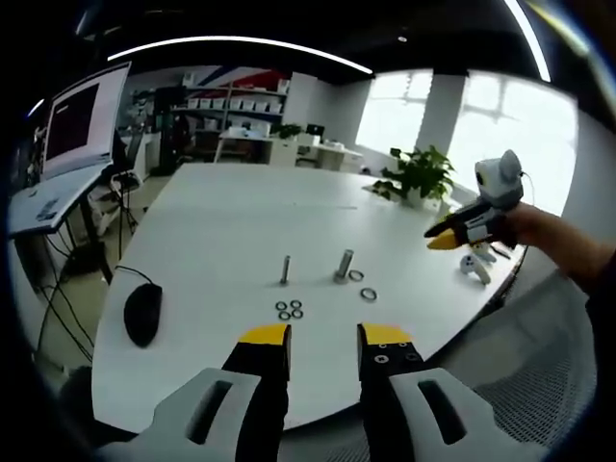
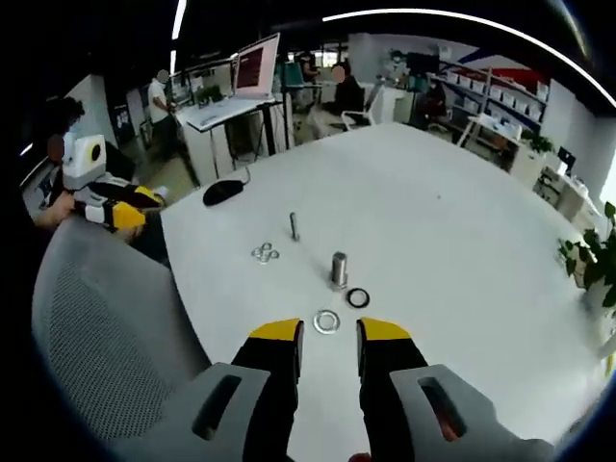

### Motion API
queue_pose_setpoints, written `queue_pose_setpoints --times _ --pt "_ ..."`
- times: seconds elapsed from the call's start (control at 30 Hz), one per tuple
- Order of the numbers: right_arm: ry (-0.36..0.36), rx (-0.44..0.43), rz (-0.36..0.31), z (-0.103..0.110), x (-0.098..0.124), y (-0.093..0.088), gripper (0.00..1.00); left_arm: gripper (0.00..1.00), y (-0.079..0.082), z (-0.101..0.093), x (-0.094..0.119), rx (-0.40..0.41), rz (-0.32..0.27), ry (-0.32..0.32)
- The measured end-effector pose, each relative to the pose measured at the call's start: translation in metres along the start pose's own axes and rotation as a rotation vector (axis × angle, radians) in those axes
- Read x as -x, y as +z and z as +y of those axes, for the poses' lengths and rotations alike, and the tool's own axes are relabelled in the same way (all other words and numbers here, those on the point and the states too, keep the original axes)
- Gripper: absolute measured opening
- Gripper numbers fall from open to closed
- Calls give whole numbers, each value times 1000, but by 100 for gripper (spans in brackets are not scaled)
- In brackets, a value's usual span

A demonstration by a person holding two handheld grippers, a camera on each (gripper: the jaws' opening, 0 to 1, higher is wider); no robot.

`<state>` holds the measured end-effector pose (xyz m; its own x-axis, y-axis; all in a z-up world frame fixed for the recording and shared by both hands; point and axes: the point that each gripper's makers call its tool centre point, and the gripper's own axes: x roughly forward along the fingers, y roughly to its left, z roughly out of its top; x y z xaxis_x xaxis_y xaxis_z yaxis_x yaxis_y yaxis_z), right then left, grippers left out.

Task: Place the washer onto the threaded stud by aligning its center hole with the stud, sliding it down to the base, and recovering from edge contact or off-axis alignment until the washer reaches the visible bottom stop.

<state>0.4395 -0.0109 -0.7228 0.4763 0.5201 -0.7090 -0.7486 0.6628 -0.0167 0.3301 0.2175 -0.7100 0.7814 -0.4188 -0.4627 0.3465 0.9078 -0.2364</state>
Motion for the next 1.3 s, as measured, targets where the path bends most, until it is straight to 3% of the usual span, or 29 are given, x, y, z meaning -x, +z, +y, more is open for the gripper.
queue_pose_setpoints --times 0.2,0.33,0.5,0.83,1.3 --pt "30 62 53 9 -19 1 25 25 -1 0 0 1 4 1" --pt "49 73 54 14 -23 4 25 25 -1 0 0 5 4 1" --pt "48 128 110 16 -31 -4 25 25 0 1 0 4 1 6" --pt "78 34 125 11 -45 -12 25 25 0 1 0 11 -2 6" --pt "103 70 191 10 -63 -23 26 25 -1 3 0 16 2 12"
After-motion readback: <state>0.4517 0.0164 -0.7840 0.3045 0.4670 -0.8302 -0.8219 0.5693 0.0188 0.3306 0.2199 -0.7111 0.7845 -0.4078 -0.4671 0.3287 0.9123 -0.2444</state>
